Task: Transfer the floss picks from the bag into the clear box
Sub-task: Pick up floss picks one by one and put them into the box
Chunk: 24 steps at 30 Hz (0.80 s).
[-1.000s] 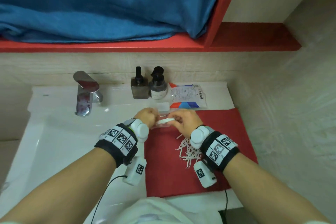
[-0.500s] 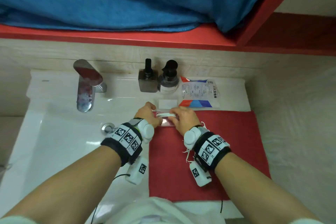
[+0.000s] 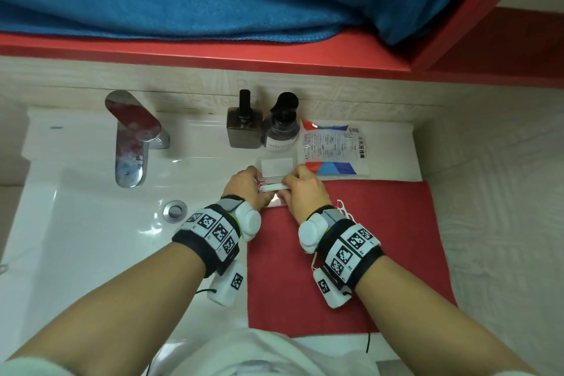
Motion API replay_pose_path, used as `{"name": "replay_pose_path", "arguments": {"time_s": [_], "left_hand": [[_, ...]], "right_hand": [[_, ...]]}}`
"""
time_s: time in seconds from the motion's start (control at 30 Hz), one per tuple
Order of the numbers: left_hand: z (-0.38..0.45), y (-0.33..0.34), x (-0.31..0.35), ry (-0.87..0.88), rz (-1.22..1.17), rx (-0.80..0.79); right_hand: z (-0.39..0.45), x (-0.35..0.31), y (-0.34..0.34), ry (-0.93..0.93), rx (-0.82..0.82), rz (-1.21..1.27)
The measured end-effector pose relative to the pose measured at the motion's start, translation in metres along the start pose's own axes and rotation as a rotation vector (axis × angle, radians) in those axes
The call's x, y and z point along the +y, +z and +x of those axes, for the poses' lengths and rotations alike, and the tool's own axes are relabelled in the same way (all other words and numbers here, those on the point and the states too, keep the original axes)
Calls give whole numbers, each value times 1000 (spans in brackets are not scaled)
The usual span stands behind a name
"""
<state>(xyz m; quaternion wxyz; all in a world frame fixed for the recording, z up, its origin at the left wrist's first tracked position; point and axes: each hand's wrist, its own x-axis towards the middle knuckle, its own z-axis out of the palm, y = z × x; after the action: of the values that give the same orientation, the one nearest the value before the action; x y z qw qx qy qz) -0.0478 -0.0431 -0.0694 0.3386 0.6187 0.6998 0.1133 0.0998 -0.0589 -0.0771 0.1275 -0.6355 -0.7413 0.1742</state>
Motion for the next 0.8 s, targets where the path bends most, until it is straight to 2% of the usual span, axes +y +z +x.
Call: {"name": "replay_pose_path", "arguments": {"time_s": [0.43,0.8], "left_hand": [[-5,28,30,72,68,-64],[-3,9,42,106,68,2]], "right_hand": [[-34,36,-15,117,83,52],[-20,33,-34,111,138,67]]}}
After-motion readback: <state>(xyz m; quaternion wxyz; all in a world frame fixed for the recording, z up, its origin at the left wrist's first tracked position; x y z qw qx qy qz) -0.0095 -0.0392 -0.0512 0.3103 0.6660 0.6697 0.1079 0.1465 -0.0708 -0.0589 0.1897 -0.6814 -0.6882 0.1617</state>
